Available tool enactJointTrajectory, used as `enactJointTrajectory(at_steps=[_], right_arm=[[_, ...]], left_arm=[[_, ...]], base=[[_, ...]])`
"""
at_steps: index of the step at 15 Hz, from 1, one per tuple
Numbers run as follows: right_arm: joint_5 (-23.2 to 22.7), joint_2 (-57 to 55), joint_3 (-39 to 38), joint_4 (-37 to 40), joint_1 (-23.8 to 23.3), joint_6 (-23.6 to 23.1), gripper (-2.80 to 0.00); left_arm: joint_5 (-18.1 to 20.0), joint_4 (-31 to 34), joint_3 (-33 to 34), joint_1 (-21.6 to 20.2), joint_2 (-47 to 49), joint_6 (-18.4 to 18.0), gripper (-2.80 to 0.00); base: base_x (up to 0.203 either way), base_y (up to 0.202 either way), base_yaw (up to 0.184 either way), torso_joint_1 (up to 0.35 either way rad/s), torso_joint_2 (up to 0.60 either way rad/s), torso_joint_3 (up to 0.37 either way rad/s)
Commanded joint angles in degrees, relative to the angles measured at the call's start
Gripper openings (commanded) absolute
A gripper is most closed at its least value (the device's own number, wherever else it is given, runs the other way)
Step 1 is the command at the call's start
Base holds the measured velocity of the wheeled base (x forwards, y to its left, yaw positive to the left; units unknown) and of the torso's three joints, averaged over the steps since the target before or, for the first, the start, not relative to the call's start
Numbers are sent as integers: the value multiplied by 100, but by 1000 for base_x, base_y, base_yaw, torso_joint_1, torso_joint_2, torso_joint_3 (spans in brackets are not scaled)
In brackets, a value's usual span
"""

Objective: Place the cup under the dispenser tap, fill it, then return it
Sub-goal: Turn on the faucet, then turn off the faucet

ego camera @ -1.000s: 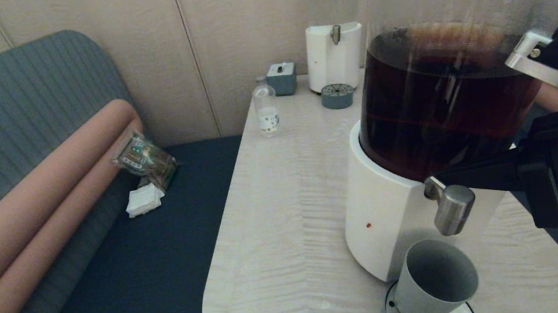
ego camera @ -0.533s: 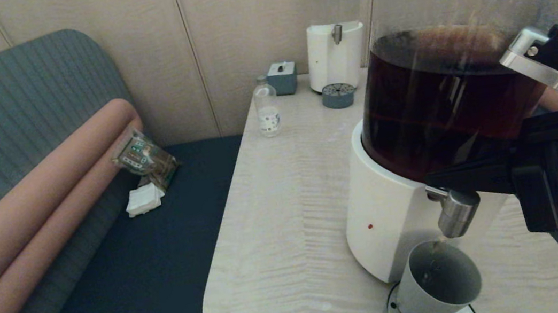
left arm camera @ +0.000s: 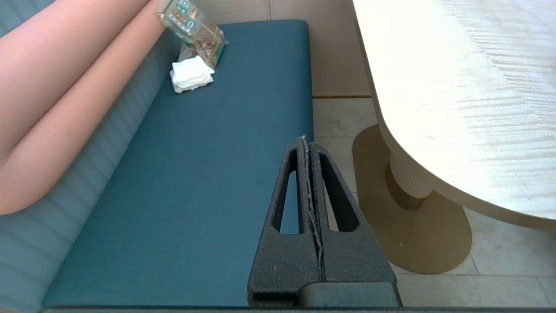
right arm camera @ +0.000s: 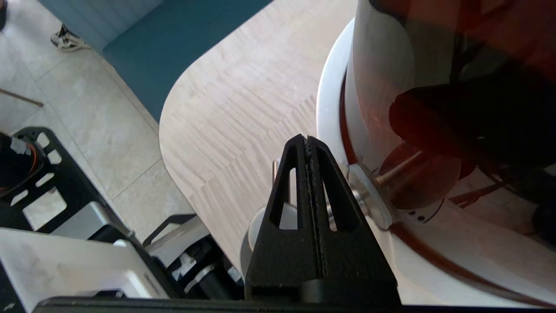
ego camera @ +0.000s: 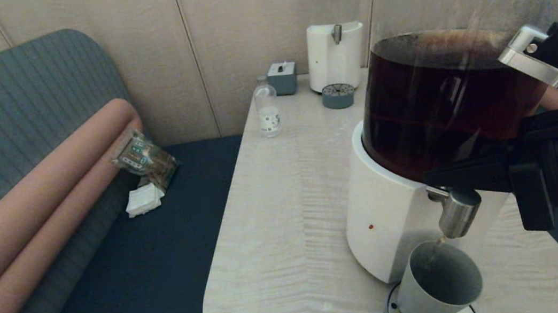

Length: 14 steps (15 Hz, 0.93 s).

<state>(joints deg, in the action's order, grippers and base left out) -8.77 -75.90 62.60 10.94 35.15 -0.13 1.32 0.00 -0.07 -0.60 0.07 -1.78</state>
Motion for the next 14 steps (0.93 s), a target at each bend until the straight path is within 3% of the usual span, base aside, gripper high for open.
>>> enactJointTrajectory(at_steps=[1,14], right_arm=[[24,72,-23,-48,-72,-4,-280],[37,879,-188,39,-539,5,-280]], left_arm=[[0,0,4,-2,1,2,-280],[0,0,4,-2,1,2,-280]], base=[[0,0,0,0,0,0],[0,0,0,0,0,0]])
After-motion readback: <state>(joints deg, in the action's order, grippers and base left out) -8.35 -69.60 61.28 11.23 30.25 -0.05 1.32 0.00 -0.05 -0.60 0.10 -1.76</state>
